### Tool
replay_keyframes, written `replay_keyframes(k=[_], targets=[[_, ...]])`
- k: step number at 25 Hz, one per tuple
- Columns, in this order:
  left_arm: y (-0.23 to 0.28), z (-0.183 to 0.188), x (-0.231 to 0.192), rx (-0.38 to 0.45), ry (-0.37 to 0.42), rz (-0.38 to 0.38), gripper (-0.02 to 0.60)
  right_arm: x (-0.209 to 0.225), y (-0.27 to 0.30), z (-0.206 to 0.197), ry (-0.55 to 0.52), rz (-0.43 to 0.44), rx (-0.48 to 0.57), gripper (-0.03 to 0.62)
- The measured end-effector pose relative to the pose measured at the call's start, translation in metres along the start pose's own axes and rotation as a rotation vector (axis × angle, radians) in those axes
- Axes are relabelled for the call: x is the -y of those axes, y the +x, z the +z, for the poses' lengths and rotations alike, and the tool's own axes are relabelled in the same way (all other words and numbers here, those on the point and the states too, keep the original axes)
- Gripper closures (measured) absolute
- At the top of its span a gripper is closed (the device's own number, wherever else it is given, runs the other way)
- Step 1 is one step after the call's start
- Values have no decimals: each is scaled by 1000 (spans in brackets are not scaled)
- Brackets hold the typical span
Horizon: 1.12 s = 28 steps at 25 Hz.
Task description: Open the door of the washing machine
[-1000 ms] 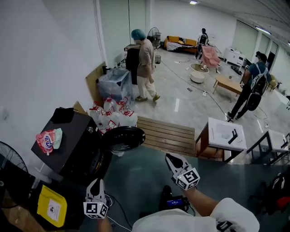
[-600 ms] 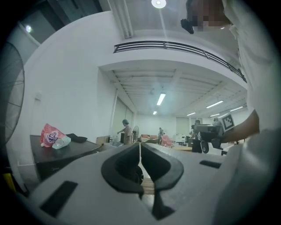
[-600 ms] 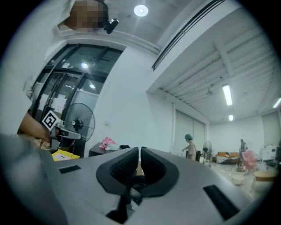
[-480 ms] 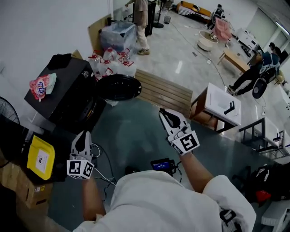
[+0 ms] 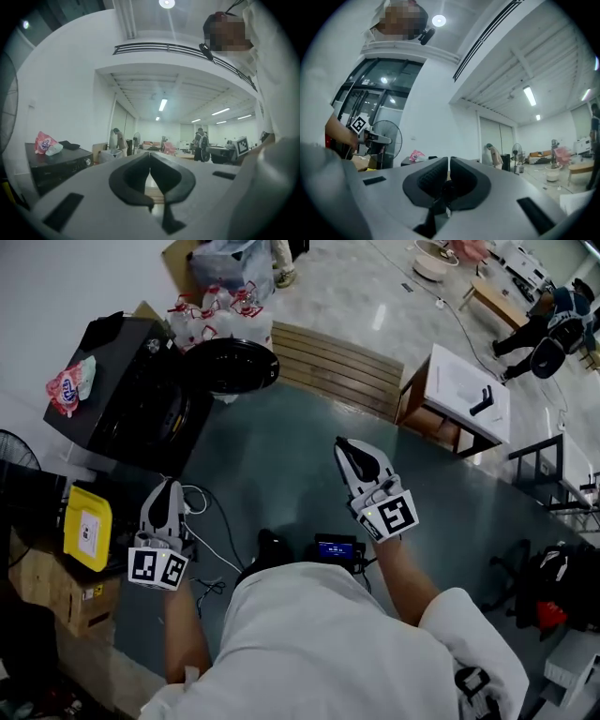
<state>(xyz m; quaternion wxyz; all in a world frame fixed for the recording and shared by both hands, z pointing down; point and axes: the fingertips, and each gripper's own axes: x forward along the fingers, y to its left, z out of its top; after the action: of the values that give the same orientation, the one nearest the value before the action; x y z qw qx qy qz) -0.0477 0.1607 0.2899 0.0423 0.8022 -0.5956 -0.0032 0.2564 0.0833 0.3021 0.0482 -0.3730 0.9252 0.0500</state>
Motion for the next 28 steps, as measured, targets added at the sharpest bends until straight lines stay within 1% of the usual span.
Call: replay_keyframes(k=[2, 4, 9, 11, 13, 15, 18, 21, 23, 26, 28], targets=[[-3, -9, 12, -44, 17, 7, 571, 6, -15, -12, 23, -35, -4, 554], [-5, -17, 22, -66, 25, 23, 571, 10, -24, -22, 37, -54, -3, 554], [-16, -36, 26, -106, 56, 95, 571, 0, -33, -43, 66, -56, -28, 554], [-21, -39, 22, -102, 68, 117, 571, -7, -34, -45, 60, -55, -35, 554], [-24, -41, 16, -91, 65, 121, 571, -14, -33, -46, 57, -61, -47, 554], [-25, -39, 9, -78, 52, 106, 571, -22, -30, -41, 50, -69, -57, 554], [-21, -27, -3, -47, 41, 70, 571, -33, -19, -24, 20, -86, -53, 554], [-23, -13, -21, -21, 76, 54, 571, -46, 0, -17, 2, -89, -58, 554], [-30, -10, -37, -10, 91, 66, 571, -56, 12, -18, -1, -88, -74, 554], [-39, -12, -55, -3, 80, 87, 571, -68, 23, -15, -14, -82, -69, 554], [-44, -16, -60, -9, 74, 89, 571, -73, 26, -16, 7, -79, -71, 554]])
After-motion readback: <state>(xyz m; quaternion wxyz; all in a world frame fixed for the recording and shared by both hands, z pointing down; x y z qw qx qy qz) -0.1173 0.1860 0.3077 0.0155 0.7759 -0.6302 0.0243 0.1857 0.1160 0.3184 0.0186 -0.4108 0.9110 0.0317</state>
